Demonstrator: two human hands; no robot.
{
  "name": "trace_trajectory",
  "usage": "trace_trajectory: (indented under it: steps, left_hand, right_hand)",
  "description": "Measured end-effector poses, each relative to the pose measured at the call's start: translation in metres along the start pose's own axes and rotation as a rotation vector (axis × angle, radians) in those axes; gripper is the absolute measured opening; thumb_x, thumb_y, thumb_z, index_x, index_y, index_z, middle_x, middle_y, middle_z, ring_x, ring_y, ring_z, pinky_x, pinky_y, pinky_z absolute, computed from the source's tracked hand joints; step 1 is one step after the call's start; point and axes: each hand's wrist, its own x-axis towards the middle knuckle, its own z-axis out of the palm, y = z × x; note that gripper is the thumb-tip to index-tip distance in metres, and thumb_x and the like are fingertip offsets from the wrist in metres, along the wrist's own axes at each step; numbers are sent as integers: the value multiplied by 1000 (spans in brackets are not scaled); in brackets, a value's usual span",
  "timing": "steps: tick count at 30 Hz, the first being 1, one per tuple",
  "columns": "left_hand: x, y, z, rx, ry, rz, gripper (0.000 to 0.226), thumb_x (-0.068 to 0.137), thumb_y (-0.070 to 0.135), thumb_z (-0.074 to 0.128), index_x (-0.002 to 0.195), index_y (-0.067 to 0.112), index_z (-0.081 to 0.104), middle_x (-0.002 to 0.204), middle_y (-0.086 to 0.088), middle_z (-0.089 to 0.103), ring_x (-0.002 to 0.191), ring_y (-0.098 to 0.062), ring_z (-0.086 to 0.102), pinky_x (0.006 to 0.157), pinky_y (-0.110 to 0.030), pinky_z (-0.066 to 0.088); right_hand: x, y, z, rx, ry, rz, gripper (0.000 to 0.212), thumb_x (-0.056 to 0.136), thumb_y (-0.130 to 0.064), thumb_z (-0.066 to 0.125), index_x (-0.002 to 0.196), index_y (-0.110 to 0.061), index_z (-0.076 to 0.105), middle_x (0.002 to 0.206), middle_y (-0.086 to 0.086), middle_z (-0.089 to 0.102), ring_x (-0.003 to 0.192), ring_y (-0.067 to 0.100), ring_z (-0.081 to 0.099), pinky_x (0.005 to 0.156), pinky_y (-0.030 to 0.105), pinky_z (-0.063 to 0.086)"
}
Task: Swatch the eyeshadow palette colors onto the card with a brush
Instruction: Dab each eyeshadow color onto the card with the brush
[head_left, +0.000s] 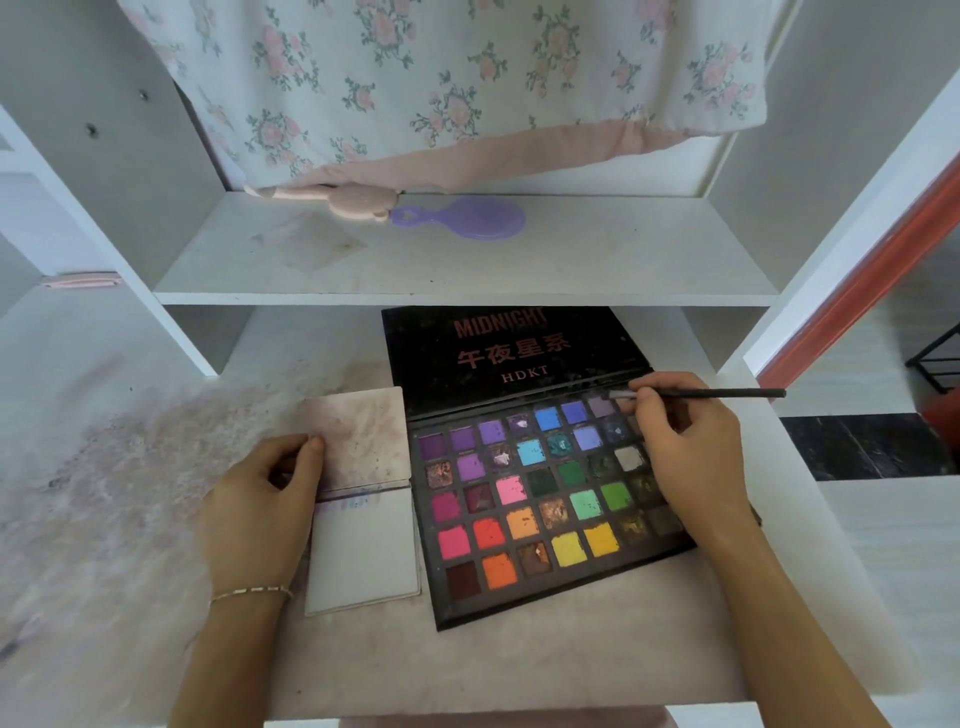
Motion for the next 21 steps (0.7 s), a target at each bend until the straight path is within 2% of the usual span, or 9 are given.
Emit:
trace_trajectory:
  steps: [3,5,7,9,14,16,19,21]
  left_hand:
    - [0,1,0,-3,2,2,12,84,24,60,86,19,70,75,2,64,75,-18,58,68,-29,42]
    - [0,1,0,-13,7,1,11,84,23,61,85,18,71,74,3,64,73,-16,57,66,-26,40]
    - [0,2,0,-24,13,-12,11,84,22,61,84,17,71,73,3,64,72,-15,57,63,-24,38]
    - [0,2,0,-19,20,-20,11,83,24,61,84,19,71,72,2,66,71,-15,58,62,-23,38]
    - [0,1,0,-22,8,-23,10,83,27,61,83,23,70,73,5,65,72,-14,58,64,-23,40]
    - [1,0,0,-35,1,-35,10,83,27,60,83,24,70,72,5,66,71,-14,59,64,-23,41]
    - [1,0,0,-34,8,-28,10,83,28,60,82,25,70,71,6,65,70,-13,58,63,-24,41]
    - [1,0,1,-34,15,-20,10,83,27,61,82,24,70,70,7,64,68,-11,57,60,-22,39]
  right_hand:
    - [-14,-15,17,98,-88,0,23,89,-9,51,80,-30,55,73,-12,64,76,-4,63,53,7,47]
    - [-25,-26,31,158,-170,-12,23,88,-5,52,81,-26,56,71,-7,66,73,-3,63,57,8,48]
    - [-36,-34,45,195,-242,-20,21,86,-4,52,80,-23,57,77,-8,67,66,3,63,59,11,48]
    - [-47,-40,59,235,-321,4,19,86,-7,53,79,-24,57,73,-6,67,65,9,63,57,16,50]
    - [-63,-45,85,119,-473,-9,14,84,-18,57,75,-28,55,66,-2,63,55,10,56,49,19,46]
    - [-64,-47,90,101,-497,-28,11,83,-20,58,75,-28,56,68,0,63,58,11,56,52,22,47]
    - [-64,-47,93,53,-501,-70,13,82,-18,60,74,-28,57,72,-7,61,64,7,55,53,15,46]
    - [-64,-46,94,31,-498,-73,10,82,-21,59,74,-28,57,70,-8,61,67,6,55,57,16,47]
